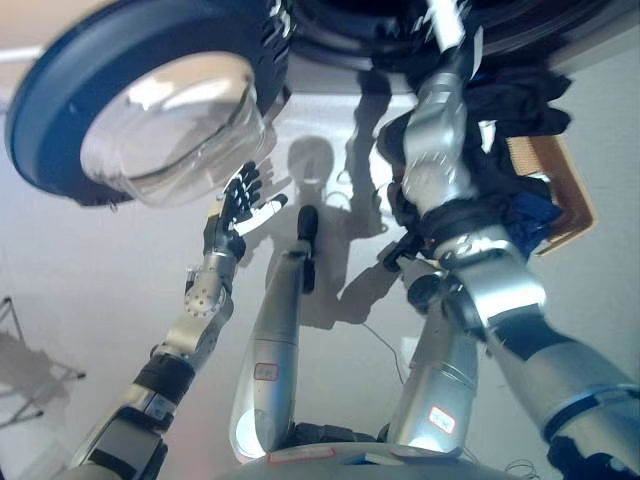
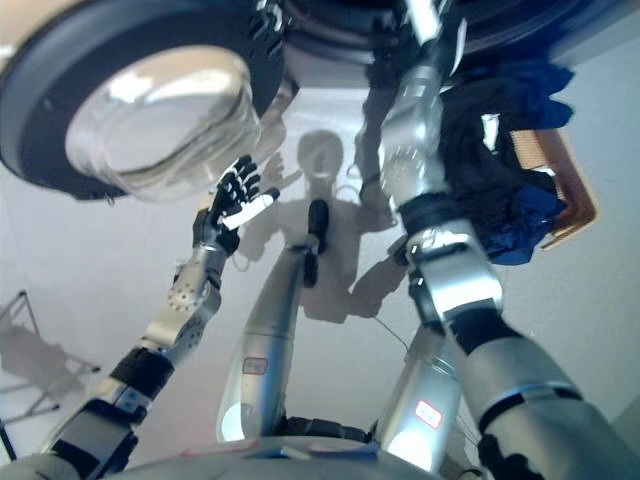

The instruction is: Put the clothes in the basket into the washing machine.

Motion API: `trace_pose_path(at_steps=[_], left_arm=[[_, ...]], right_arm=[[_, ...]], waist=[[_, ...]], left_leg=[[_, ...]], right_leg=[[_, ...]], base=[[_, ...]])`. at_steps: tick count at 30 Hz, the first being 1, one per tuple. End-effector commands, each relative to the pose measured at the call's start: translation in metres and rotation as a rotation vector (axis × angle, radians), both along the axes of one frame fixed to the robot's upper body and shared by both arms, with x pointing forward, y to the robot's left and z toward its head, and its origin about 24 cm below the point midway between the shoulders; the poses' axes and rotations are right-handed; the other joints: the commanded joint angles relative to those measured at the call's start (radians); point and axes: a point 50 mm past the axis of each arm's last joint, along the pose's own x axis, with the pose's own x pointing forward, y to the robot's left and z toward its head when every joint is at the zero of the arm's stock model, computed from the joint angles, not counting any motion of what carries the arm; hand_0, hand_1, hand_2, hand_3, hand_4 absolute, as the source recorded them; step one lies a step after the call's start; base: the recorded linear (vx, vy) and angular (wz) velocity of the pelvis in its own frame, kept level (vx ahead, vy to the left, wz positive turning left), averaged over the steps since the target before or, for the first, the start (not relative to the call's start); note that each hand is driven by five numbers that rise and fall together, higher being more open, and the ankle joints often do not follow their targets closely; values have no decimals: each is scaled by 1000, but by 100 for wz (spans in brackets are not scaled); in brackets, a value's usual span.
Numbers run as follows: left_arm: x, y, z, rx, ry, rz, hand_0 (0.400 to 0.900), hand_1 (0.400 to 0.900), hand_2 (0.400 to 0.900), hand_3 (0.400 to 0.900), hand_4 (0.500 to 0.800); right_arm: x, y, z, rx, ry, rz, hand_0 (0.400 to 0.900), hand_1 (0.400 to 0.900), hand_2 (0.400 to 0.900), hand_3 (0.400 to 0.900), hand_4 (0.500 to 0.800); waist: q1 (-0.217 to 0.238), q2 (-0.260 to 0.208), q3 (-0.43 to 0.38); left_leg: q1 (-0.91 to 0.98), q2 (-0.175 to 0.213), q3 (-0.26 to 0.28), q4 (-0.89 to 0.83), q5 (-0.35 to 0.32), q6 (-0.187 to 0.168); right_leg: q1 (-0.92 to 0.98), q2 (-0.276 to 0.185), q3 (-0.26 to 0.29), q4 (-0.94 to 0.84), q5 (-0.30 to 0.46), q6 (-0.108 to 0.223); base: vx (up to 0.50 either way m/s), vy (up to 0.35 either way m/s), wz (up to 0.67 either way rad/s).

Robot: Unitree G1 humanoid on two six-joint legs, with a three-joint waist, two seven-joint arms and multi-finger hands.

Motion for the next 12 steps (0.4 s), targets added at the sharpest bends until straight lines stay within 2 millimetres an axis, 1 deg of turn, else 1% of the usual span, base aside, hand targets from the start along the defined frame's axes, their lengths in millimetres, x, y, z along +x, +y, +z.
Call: trace_pose_path(at_steps=[1, 2, 3, 4, 6, 7, 8, 10, 12], left_arm=[[-16, 10, -24, -59, 51, 70, 900, 900, 900, 900, 800], [-18, 9, -28, -76, 66, 76, 900, 900, 900, 900, 800], [-22, 12, -34, -83, 87, 89, 900, 900, 900, 900, 800], [-26, 11, -41, -93, 115, 95, 900, 900, 900, 900, 800], [-34, 14, -55, -109, 168, 119, 900, 900, 900, 900, 800], [-34, 14, -55, -109, 168, 119, 900, 900, 900, 900, 800], [-43, 22, -70, -113, 225, 149, 900, 900, 900, 900, 800], [-54, 29, -83, -126, 282, 179, 900, 900, 900, 900, 800], [-67, 36, -103, -119, 375, 212, 900, 900, 900, 900, 800]], right_arm=[[-11, -7, -38, -92, 21, -50, 900, 900, 900, 900, 800], [-17, -5, -60, -101, 72, -36, 900, 900, 900, 900, 800], [-22, -5, -79, -106, 119, -30, 900, 900, 900, 900, 800], [-27, -5, -98, -107, 178, -28, 900, 900, 900, 900, 800], [-41, -8, -135, -147, 278, -20, 900, 900, 900, 900, 800], [-41, -8, -135, -147, 278, -20, 900, 900, 900, 900, 800], [-59, -17, -173, -210, 395, -13, 900, 900, 900, 900, 800], [-79, -25, -208, -236, 515, -9, 900, 900, 900, 900, 800], [-103, -37, -243, -266, 647, -9, 900, 900, 900, 900, 800]], waist=[[-46, -19, -186], [-56, -24, -190], [-57, -25, -191], [-66, -31, -192], [-82, -39, -194], [-83, -38, -192], [-89, -49, -205], [-100, -57, -215], [-106, -65, -232]], left_leg=[[123, -40, 16, -177, -6, 17], [173, -40, 17, -211, 3, 14], [226, -40, 11, -243, 10, 13], [266, -40, 23, -282, 48, 17], [370, -40, 25, -338, 61, 11], [374, -40, 25, -340, 61, 11], [470, -34, 28, -394, 71, 4], [563, -29, 43, -446, 78, -3], [658, -28, 51, -505, 91, -14]], right_leg=[[63, 40, -38, -24, -46, 160], [115, 52, -40, -69, -35, 163], [162, 64, -51, -102, -27, 165], [207, 66, -73, -151, 14, 152], [315, 88, -78, -226, 37, 159], [320, 89, -79, -228, 38, 159], [421, 109, -84, -292, 49, 166], [521, 127, -92, -342, 60, 172], [632, 147, -102, -416, 73, 180]], base=[[94, 48, -18], [126, 33, -20], [35, 56, -15], [52, 63, -17], [87, 53, -14], [185, 29, -20], [196, 24, -20], [217, 25, -22], [147, -5, -13]])
